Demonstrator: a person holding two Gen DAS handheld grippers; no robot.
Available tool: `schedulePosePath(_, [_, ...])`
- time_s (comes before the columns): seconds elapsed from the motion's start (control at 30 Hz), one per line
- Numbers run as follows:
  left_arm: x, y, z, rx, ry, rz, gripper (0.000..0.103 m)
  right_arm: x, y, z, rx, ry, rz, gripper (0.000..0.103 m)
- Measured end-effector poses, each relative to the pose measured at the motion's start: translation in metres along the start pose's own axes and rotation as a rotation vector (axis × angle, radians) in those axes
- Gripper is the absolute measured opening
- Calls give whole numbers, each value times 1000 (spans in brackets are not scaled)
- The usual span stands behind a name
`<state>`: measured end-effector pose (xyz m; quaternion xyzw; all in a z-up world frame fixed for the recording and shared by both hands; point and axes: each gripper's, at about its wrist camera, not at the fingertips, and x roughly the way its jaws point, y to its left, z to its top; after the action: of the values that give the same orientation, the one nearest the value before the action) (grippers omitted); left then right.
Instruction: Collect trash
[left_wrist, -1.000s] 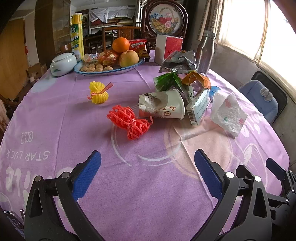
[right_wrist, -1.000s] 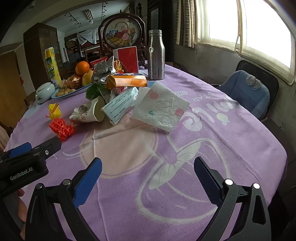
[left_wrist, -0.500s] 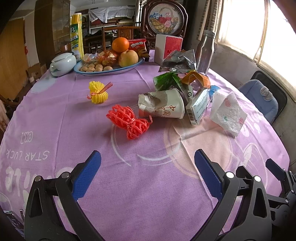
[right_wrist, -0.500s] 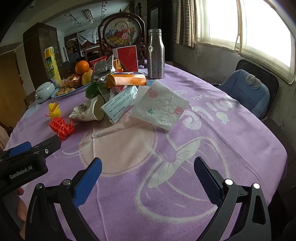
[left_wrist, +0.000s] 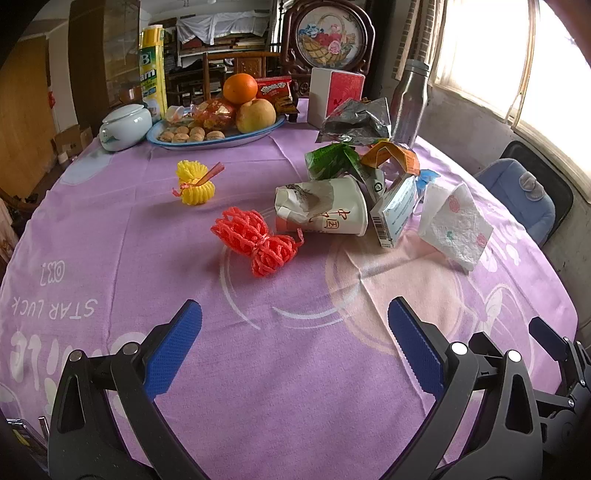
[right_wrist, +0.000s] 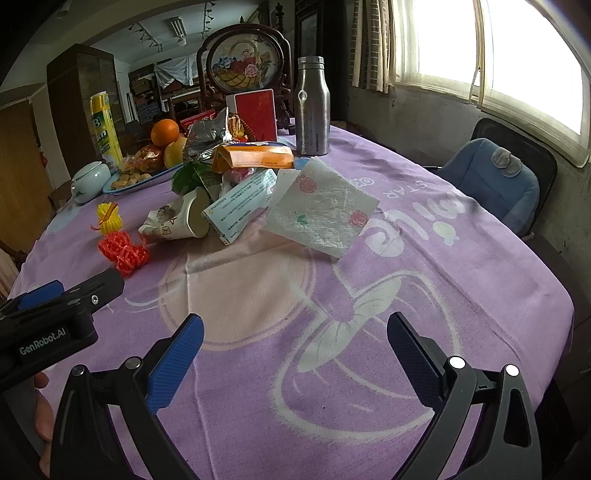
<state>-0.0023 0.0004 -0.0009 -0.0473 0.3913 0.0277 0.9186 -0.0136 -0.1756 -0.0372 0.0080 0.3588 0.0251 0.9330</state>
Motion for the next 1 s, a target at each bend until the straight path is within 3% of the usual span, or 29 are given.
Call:
schedulePosePath(0.47, [0,5,1,-31,9,9,96,1,-3,1,-14,8,-5,98])
schedulePosePath(0.6, [-6,40,5,-212,-34,79,96,5,-16,13,-34,2,-28,98])
schedulePosePath(0.67, [-1,54,5,-276,-8,87,96,8,-24,24,-44,6,-30,98])
schedulePosePath(0.83, [12,46,6,-220,70,70,96,49,-32,58,-98,76,-22,98])
schedulePosePath(0.93, [11,36,6,-158,65,79,96,87,-30,70,-137,153,-45,98])
schedulePosePath(1.0, [5,42,5,-200,23,91,96,109,-31,77,-127,189,-32,98])
